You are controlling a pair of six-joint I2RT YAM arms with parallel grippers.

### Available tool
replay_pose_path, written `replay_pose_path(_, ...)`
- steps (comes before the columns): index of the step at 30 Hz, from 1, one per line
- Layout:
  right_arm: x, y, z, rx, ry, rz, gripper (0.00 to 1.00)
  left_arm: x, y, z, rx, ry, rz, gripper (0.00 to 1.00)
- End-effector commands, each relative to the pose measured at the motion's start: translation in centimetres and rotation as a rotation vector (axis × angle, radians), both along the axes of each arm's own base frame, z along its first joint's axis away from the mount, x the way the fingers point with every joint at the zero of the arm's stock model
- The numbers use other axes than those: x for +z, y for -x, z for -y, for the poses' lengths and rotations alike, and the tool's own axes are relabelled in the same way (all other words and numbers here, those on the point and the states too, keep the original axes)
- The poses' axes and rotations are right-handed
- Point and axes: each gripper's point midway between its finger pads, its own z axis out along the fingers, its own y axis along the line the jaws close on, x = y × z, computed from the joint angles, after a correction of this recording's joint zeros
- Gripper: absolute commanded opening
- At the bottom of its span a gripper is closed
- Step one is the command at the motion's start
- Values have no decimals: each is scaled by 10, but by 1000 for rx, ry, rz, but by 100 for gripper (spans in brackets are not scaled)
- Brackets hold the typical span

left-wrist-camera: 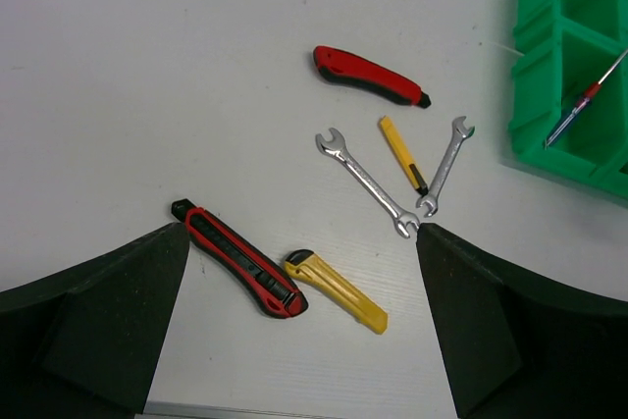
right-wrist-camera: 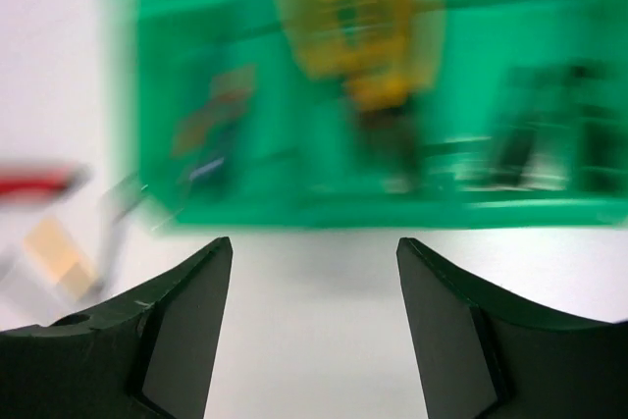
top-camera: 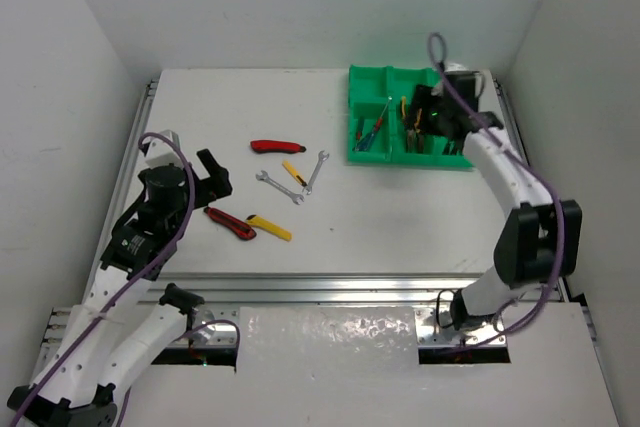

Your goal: Sort the tools into containers

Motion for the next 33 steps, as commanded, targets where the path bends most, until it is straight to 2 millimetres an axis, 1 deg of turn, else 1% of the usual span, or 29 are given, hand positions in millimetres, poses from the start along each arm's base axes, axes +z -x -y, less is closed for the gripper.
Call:
replay_pose_path(1,33,43,-152,502,-99,170,69,16,-4,-6,29,3,59,100)
replay_pose_path(2,28,54,-171,556,-97,164,69,15,-3,-7,35,3,59,100)
replay_pose_path(3,18,64,-185,591,-64,150,69,16,-3,-9,45,3,62,100)
replay_pose_path(4,3,71,-200,620,-35,117,69,17,-2,-11,55,3,64,100)
replay_pose_path(5,-5,89,-231,695,-5,102,69,17,-1,-12,63,5,66,100)
replay_pose_path(6,-8,89,-240,691,57,106,68,18,0,-13,69,5,71,100)
replay_pose_path(7,-29,103,-265,754,84,67,68,21,2,-14,72,10,83,100)
replay_pose_path(8,-36,107,-277,790,98,55,67,21,2,-14,72,11,87,100)
replay_pose_path(9,-31,109,-296,811,124,60,66,23,2,-15,73,14,94,100)
replay_pose_path(10,-58,107,-303,811,171,2,66,24,3,-15,73,15,96,100)
replay_pose_path(11,-50,98,-314,822,196,14,65,22,3,-14,71,14,92,100)
replay_pose_path(12,-56,97,-323,832,214,2,64,22,3,-15,74,13,90,100)
replay_pose_path(13,-83,92,-327,834,243,-56,64,22,2,-14,71,13,87,100)
replay_pose_path(14,-73,80,-334,815,254,-53,64,22,2,-14,68,13,86,100)
replay_pose_path(15,-79,71,-334,792,280,-68,63,22,2,-13,64,13,89,100)
replay_pose_path(16,-87,58,-342,798,315,-94,63,23,2,-12,58,15,91,100)
replay_pose_path(18,-94,44,-347,814,371,-103,60,23,1,-11,49,13,92,100)
replay_pose_path(19,-101,33,-354,820,382,-115,59,21,1,-10,43,12,87,100)
replay_pose_path(22,-112,21,-361,827,371,-126,56,21,0,-7,30,11,82,100)
replay_pose_path(23,-120,14,-357,813,351,-141,56,21,0,-7,25,12,82,100)
replay_pose_path(24,-123,13,-358,810,323,-149,55,22,0,-6,22,13,86,100)
replay_pose_path(25,-133,12,-355,807,290,-170,50,22,1,-6,20,14,88,100)
replay_pose_path(26,-138,12,-353,803,289,-179,47,23,1,-7,22,16,94,100)
replay_pose_path(27,-145,14,-349,807,298,-192,41,24,2,-6,19,18,97,100)
replay_pose_path(28,-148,14,-350,814,300,-193,39,25,2,-6,15,19,101,100)
replay_pose_path(29,-157,17,-350,825,303,-210,37,26,2,-6,14,19,105,100)
replay_pose_path(31,-167,19,-348,837,318,-233,36,26,3,-5,11,20,105,100)
replay_pose_path(32,-176,21,-345,841,327,-253,36,26,3,-5,9,19,104,100)
replay_pose_path(33,-180,21,-343,844,338,-259,35,26,3,-5,9,19,104,100)
